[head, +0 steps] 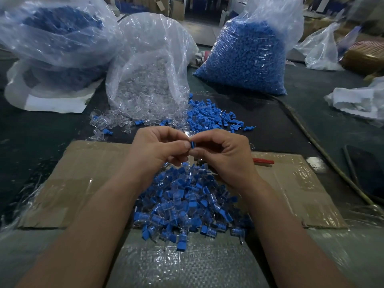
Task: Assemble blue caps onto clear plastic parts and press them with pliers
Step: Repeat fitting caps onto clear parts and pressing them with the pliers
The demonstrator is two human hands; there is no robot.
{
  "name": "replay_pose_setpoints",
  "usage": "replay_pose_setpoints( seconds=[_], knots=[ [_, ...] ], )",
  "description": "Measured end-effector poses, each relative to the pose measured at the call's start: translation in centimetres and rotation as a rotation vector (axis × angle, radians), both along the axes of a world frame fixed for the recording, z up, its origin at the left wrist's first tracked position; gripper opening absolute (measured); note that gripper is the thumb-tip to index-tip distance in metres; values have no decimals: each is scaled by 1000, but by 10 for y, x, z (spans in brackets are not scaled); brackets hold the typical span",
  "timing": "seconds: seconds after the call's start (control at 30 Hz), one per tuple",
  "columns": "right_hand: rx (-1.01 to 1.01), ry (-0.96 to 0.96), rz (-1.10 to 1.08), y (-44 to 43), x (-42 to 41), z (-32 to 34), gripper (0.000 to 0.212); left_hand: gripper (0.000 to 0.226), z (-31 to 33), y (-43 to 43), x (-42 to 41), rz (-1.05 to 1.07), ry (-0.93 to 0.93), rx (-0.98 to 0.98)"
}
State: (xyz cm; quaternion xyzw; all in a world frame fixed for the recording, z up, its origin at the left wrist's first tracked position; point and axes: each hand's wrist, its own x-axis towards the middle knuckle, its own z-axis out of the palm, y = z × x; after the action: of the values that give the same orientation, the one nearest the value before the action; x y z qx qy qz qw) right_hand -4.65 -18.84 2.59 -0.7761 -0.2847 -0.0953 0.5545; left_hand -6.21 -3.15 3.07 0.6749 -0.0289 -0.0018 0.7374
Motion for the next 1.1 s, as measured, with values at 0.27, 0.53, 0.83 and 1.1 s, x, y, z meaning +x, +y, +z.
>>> replay_pose_setpoints(
  seconds=[0.27, 0.53, 0.83, 1.1],
  knots=[
    [-48, -88, -50, -4, -1, 1, 33, 8, 0, 3, 0, -63, 30, -46],
    [-60, -127, -71, -5, -2, 3, 31, 15, 1, 2, 1, -61, 24, -34],
    [-162, -220, -63, -4, -1, 3, 24, 10, 0, 1, 0, -43, -17, 24],
    [-545, 138, -313, -42, 10, 19, 39, 16, -2, 6, 3, 46, -41, 40]
  ],
)
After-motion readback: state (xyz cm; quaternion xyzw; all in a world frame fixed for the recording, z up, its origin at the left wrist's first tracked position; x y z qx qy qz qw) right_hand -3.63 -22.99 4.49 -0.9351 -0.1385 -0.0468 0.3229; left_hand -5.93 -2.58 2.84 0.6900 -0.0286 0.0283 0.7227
